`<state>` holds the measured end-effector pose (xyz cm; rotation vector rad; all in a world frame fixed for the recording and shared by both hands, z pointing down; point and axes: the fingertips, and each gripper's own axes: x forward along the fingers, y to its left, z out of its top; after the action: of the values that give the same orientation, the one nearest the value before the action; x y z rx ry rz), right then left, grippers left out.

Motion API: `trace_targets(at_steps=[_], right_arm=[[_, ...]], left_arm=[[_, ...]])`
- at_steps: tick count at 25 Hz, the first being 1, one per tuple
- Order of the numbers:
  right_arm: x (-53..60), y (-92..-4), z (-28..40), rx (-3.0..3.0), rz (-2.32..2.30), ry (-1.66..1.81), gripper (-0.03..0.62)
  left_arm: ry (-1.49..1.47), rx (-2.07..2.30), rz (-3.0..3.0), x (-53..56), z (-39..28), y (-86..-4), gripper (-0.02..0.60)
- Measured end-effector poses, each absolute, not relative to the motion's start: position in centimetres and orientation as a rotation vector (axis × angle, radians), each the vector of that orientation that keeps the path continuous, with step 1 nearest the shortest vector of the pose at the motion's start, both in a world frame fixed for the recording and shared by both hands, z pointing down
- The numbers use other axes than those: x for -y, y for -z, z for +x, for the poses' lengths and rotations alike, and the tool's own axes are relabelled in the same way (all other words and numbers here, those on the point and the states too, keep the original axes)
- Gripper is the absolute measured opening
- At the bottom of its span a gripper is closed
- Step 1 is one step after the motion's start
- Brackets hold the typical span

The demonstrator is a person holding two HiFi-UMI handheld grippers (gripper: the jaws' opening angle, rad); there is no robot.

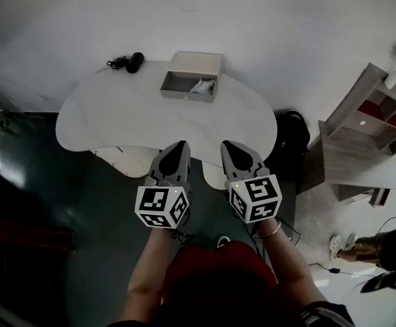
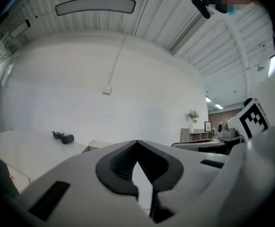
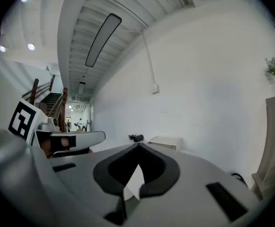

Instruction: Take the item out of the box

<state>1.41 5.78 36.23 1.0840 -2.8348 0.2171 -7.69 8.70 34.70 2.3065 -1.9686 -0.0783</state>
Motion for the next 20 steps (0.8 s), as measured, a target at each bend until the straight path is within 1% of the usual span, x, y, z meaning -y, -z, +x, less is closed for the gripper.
trace_targets(at_steps=[20], right_arm=[[-3.9,-36.7,5.4,2.842,1.107,-0.280,0.015]], left_arm=[[-0.006,1.999,2.274,-6.9,-4.1,-35.3,0.025]])
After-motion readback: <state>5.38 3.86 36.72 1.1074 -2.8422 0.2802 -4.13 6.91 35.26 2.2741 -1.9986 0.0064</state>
